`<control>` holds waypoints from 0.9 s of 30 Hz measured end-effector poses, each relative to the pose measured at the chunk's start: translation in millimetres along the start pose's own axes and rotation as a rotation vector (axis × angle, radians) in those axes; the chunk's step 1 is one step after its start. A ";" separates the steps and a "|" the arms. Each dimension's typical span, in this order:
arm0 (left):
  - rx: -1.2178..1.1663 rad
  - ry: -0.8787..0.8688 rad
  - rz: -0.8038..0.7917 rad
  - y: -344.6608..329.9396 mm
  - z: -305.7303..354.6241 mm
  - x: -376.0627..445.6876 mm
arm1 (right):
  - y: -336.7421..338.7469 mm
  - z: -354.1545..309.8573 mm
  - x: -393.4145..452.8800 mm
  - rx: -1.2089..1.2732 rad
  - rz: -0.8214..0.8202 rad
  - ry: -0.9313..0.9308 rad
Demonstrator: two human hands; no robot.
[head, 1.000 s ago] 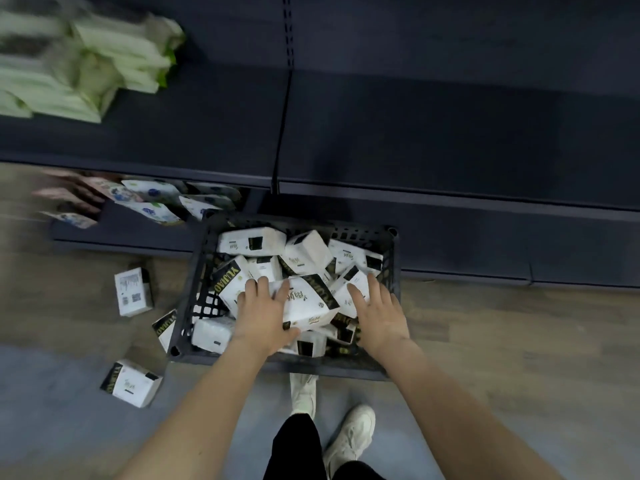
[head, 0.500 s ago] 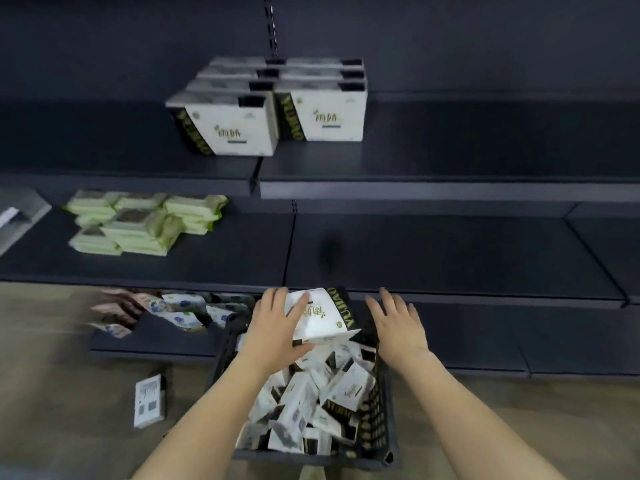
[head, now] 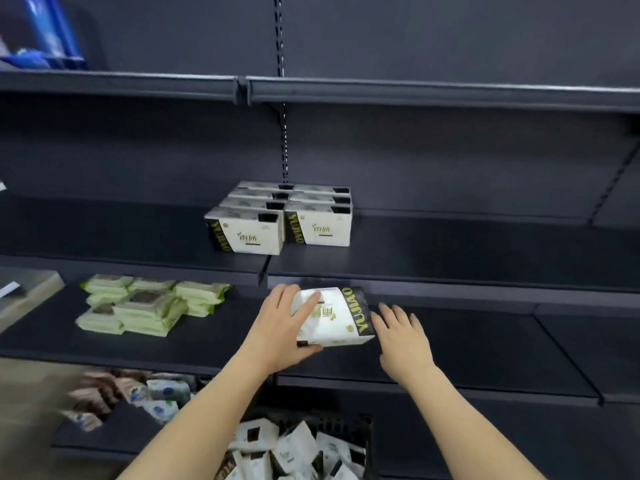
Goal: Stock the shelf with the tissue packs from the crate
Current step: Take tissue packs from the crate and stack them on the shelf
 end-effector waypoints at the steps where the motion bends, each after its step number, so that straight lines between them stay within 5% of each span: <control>1: 0.003 0.005 0.018 5.8 -1.7 6.2 | 7.5 1.4 0.9 -0.010 0.013 -0.008; 15: 0.038 -0.047 0.111 42.7 -26.9 74.6 | 65.6 20.2 28.6 -0.008 0.177 -0.073; 27: -0.075 0.090 -0.114 21.1 -46.3 105.1 | 57.1 23.0 81.5 0.032 0.343 -0.112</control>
Point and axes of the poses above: each hand's wrist, its own x-axis towards the middle knuckle, its own y-axis out of the back of the hand, z = x × y, the point moved 1 cm from there along x, towards the middle knuckle, and after that the axes turned 13 degrees about -z, right-handed, at the moved point
